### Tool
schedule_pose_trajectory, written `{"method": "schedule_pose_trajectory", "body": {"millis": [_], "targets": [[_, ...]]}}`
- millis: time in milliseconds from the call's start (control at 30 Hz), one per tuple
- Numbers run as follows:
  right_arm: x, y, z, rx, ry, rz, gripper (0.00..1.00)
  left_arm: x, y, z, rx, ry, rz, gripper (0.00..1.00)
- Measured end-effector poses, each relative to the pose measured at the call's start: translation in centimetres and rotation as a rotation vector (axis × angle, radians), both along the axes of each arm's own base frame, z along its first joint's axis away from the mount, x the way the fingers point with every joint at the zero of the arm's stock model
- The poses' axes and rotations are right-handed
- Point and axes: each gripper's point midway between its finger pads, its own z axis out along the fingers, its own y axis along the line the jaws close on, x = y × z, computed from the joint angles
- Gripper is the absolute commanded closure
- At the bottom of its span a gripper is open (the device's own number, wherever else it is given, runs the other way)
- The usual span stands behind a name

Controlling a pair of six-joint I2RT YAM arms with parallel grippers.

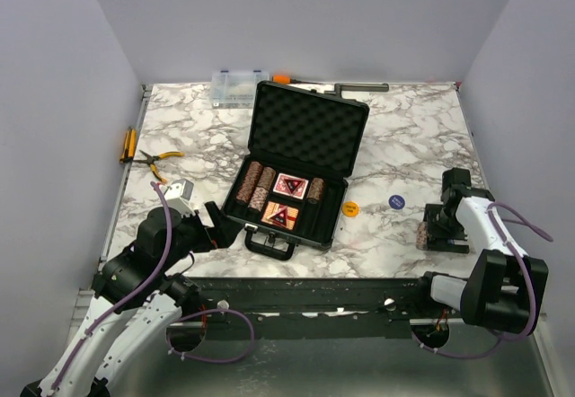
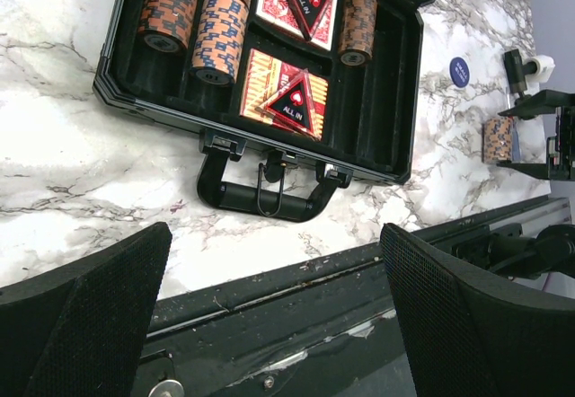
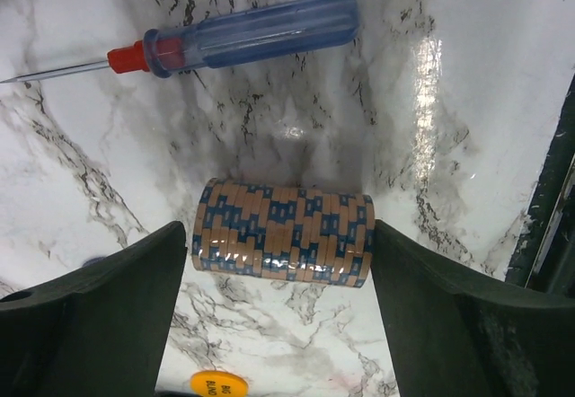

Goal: Pack up texas hold em set

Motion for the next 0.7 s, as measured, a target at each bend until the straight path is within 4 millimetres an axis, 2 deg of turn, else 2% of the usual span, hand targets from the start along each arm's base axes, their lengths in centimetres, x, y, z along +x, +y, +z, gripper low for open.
{"method": "schedule_pose_trajectory", "body": {"millis": [133,233,333,533,700], "targets": [[-0.2,-0.1,-0.1,-0.001,0.007,-0.005,0.32,0.0,0.0,0.0,0.000,0.000,0.000,0.02],[-0.3,-0.1,-0.2,-0.001,0.006,-0.002,0.49,0.0,0.0,0.0,0.000,0.000,0.002,0.01],[-0.2,0.0,-0.2,-0.002,0.003,0.012,0.60,0.0,0.0,0.0,0.000,0.000,0.002,0.02],[0.3,-0.2,0.4,-0.011,-0.012,0.055,0.68,0.1,0.1,0.0,0.000,0.000,0.008,0.02],[3.0,-0.8,3.1,-0.038,-0.093,0.099,0.75,0.2,0.2,0.0,0.000,0.000,0.013,0.02]]}}
